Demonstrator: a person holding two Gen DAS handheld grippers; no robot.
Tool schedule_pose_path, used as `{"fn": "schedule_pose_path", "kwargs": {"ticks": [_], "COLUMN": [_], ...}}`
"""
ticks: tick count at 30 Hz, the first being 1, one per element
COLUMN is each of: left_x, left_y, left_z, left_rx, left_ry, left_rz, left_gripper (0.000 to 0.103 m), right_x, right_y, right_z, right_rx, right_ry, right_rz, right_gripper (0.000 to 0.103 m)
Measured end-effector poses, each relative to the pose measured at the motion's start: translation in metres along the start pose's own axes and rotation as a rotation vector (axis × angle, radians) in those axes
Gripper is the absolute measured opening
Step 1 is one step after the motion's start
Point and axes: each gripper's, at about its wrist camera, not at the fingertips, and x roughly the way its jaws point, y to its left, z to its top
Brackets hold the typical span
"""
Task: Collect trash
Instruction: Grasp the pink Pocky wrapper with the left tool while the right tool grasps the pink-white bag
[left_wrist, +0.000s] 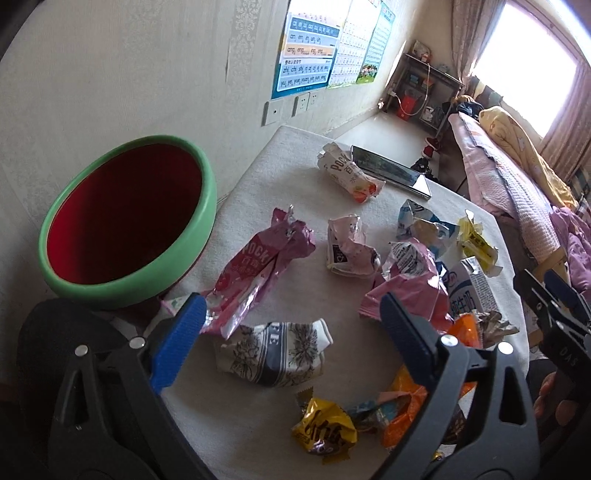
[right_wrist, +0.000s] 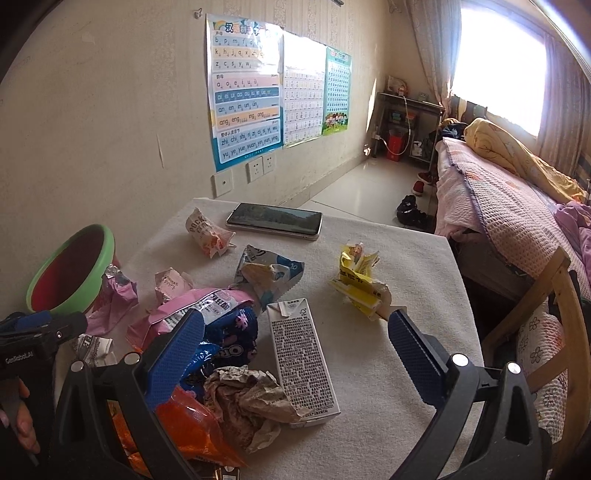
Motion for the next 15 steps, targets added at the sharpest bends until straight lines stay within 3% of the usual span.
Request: {"fn": "schedule_pose_path", "kwargs": {"ticks": [4, 6, 8, 15], "left_x": [0.023, 0.04, 0.055, 0.089], "left_y": [-0.006, -0.006, -0.006, 0.0], "left_z": [0.023, 0.032, 0.036, 0.032], "left_rx": [0.122, 0.154, 0.18, 0.206], "left_ry": [0.046, 0.098, 0.14, 0.25], "left_rz": [0.007, 0.002, -0.005, 0.003], "left_gripper": [0.07, 0.052, 0.044, 0.042], "right_x": [0.007, 0.011, 0.014, 0.026], "right_y": [-0.005, -0.007, -0.006, 0.005], "right_z": [0.006, 0.008, 0.009, 0.018], "right_rx": [0.063, 0.098, 0.122, 0.17], "right_ry": [0.06, 0.094, 0.124, 0.224], "right_rz": [0.104, 0.148, 0.184, 0.306], "right_gripper": [0.096, 0.096, 0.096, 0.084]}}
